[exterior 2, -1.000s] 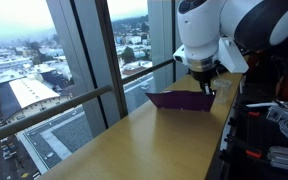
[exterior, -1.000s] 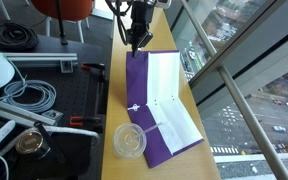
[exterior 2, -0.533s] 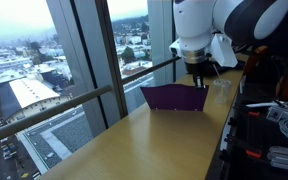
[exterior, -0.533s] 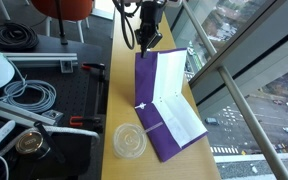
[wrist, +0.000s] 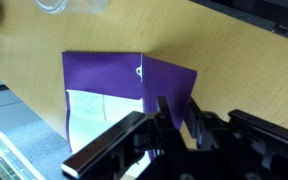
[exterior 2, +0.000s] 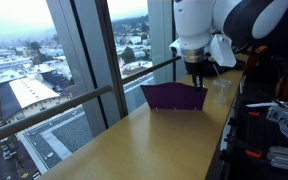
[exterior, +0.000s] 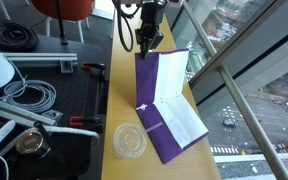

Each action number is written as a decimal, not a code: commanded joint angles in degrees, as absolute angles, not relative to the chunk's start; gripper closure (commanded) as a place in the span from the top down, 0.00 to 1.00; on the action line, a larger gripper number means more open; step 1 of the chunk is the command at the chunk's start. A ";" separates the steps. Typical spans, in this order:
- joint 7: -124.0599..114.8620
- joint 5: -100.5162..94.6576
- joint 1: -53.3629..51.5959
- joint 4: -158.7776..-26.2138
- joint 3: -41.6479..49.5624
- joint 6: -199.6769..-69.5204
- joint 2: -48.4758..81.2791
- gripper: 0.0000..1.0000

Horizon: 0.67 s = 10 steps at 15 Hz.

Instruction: Open the folder

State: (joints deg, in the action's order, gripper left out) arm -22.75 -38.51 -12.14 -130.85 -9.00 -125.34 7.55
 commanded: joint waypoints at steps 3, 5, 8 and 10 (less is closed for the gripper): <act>-14.65 -24.26 -10.90 -129.84 -9.30 -127.05 1.75 0.67; -11.77 -18.50 -10.35 -128.08 -8.82 -127.03 0.53 0.82; -6.41 -10.39 -8.17 -125.93 -7.37 -127.42 -0.14 1.00; -2.30 -6.48 -6.45 -124.60 -5.99 -127.33 -0.07 1.00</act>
State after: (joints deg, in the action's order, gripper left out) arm -8.24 -12.10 -8.60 -125.96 -7.85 -126.14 0.11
